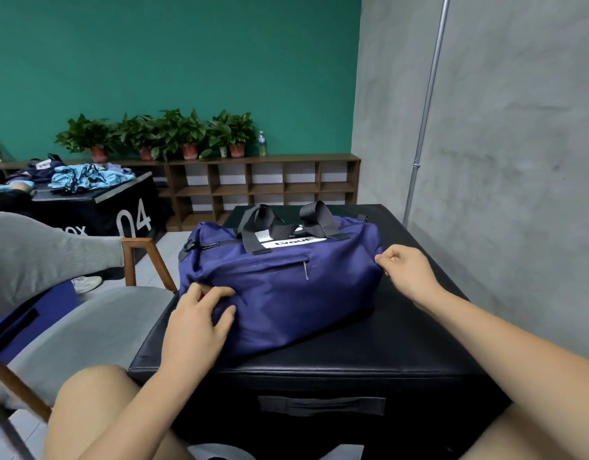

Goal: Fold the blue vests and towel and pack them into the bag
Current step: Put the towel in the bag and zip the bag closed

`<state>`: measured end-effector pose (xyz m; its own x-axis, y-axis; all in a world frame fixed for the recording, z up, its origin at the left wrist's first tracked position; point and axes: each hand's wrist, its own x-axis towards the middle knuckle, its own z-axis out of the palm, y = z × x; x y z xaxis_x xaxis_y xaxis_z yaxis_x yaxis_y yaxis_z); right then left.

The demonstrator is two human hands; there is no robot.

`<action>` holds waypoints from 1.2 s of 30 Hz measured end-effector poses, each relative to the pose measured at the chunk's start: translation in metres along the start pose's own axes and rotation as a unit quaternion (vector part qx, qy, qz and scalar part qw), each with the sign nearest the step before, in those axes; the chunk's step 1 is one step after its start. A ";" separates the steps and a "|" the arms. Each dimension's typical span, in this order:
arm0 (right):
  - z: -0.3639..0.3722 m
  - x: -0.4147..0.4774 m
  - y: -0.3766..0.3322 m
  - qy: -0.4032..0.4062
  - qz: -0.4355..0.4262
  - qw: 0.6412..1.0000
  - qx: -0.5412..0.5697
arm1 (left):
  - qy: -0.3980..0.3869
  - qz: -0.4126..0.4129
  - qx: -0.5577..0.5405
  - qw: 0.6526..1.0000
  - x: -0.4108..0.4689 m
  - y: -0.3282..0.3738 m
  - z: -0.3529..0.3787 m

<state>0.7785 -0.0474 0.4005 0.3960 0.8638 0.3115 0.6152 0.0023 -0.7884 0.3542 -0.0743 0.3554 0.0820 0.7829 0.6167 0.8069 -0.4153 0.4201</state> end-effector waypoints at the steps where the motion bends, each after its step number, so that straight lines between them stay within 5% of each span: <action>1: -0.001 -0.011 -0.001 0.001 -0.010 1.000 -0.004 | -0.016 -0.011 0.014 1.000 0.008 -0.006 0.002; 5: 0.011 -0.066 -0.008 -0.008 -0.050 0.999 0.014 | -0.089 -0.045 0.063 0.993 0.026 -0.013 0.005; 9: 0.039 -0.113 -0.025 -0.018 -0.094 0.994 0.046 | -0.049 -0.040 0.011 0.998 0.025 0.017 0.005; 19: 0.098 -0.187 -0.070 -0.066 -0.185 0.973 0.118 | -0.041 0.101 -0.121 0.987 0.008 0.121 -0.008; 26: 0.099 -0.199 -0.070 -0.091 -0.191 0.973 0.096 | -0.021 0.170 0.010 0.985 0.021 0.131 -0.001; 36: 0.081 -0.183 -0.062 -0.098 -0.161 0.980 0.066 | -0.066 -0.017 -0.189 0.980 0.045 0.117 -0.013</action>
<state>0.6131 -0.1648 0.3497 0.0493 0.8882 0.4568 0.5884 0.3438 -0.7318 0.4449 -0.0936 0.4404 0.1527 0.8423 0.5170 0.5390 -0.5094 0.6707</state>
